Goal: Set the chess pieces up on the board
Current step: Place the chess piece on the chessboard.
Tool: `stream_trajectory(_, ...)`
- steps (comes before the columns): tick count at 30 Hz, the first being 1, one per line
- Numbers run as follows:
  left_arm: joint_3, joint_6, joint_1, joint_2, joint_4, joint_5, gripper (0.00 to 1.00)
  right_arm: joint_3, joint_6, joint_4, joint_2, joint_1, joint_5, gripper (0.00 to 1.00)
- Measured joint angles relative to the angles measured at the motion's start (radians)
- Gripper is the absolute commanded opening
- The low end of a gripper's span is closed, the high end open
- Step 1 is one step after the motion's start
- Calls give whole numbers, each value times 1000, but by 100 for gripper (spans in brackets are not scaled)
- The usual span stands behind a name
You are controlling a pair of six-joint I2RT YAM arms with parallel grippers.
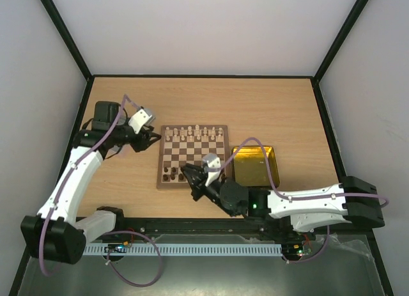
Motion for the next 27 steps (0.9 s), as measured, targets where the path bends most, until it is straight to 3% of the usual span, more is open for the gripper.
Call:
stream_trajectory(4, -11, 55, -9, -78, -39, 203, 34, 143, 18, -46, 66, -38, -58, 2)
stream_trajectory(12, -30, 170, -10, -81, -140, 460, 34, 256, 70, -76, 109, -122, -167, 2)
stream_trajectory(20, -29, 286, -10, -57, -273, 562, 59, 280, 85, -84, 122, -149, -188, 2)
stream_trajectory(27, -18, 318, -10, -56, -314, 598, 59, 280, 91, -83, 159, -166, -200, 2)
